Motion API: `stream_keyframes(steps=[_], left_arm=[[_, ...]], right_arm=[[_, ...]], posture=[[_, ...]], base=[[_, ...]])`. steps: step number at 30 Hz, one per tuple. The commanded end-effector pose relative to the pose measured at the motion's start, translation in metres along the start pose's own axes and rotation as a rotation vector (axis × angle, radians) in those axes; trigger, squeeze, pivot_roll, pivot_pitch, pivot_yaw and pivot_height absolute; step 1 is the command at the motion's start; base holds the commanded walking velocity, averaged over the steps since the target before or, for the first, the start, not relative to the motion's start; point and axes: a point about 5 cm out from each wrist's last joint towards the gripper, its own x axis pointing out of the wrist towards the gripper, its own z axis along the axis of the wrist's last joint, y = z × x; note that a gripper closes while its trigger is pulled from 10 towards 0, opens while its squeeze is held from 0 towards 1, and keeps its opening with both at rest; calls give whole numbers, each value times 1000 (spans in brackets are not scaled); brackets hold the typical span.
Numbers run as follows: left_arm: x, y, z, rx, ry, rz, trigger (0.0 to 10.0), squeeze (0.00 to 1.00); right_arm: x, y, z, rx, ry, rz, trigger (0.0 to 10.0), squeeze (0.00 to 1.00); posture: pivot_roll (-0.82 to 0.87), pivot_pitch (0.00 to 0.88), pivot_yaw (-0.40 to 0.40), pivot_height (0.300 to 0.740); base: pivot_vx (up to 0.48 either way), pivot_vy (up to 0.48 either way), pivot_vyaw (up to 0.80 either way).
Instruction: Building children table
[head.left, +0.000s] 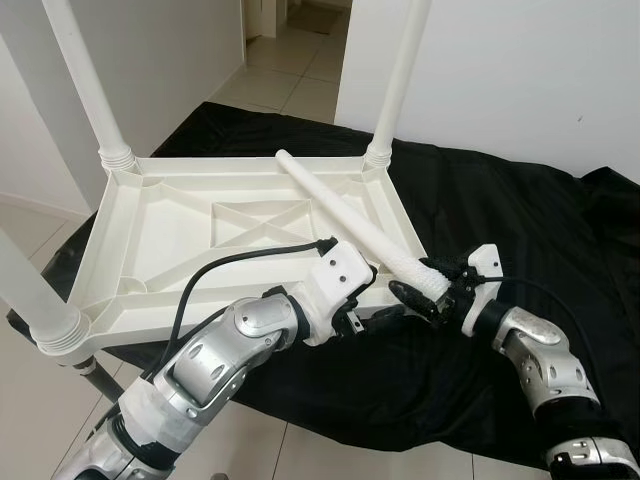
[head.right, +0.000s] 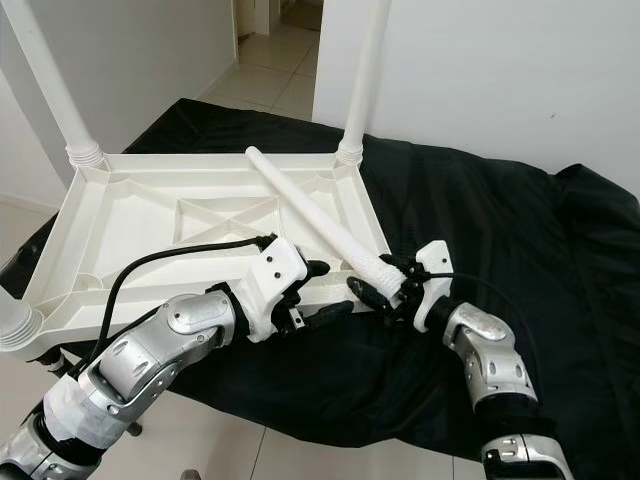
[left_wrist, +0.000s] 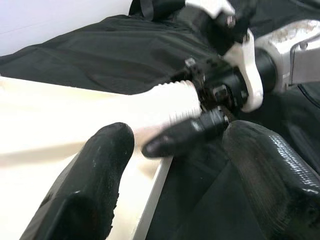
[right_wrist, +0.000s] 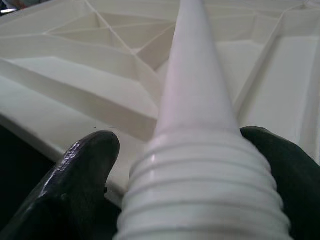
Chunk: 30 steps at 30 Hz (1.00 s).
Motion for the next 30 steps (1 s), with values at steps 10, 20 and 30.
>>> stream_keyframes(steps=[10, 20, 30], left_arm=[[-1, -3, 4, 21, -9, -94, 10000, 0], [-2, 3, 3, 35, 0, -74, 10000, 0], [-4, 11, 3, 27, 4, -14, 10000, 0]], right_arm=[[-4, -1, -11, 13, 42, -21, 6118, 0], [-2, -3, -5, 4, -13, -58, 0, 0], [6, -5, 7, -31, -127, -185, 10000, 0]], posture=[[-29, 0, -72, 740], [-28, 0, -65, 740], [-23, 0, -64, 740]], base=[[0, 0, 0], [0, 0, 0], [0, 0, 0]])
